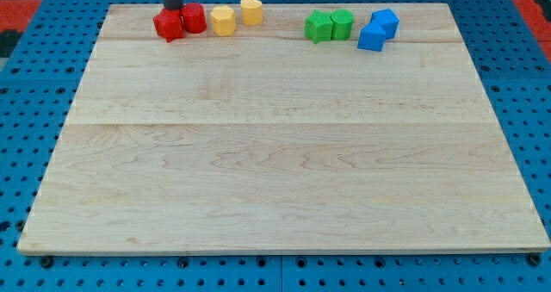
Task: Slide the red circle below the yellow heart
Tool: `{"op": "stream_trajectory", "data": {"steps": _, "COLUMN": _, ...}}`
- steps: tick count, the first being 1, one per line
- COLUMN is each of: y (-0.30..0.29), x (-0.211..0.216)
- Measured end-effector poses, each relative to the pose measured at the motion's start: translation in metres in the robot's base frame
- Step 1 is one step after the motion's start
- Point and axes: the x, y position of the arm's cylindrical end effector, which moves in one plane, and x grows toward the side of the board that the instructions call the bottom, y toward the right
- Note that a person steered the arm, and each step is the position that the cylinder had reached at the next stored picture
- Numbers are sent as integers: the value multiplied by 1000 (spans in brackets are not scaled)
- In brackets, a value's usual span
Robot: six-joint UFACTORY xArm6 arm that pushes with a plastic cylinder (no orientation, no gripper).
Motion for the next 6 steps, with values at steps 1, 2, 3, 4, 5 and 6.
{"op": "stream_trajectory", "data": {"steps": 1, "y": -19, "x": -13}}
{"op": "stream_trajectory", "data": {"steps": 2, "y": -7, "x": -23}}
{"op": "stream_trajectory", "data": {"steps": 3, "y": 33, "x": 19}}
{"op": "stream_trajectory", "data": {"steps": 4, "y": 65, "x": 77}}
{"op": "stream_trajectory", "data": {"steps": 5, "y": 101, "x": 97}}
{"op": "stream_trajectory", "data": {"steps": 6, "y": 87, "x": 119}}
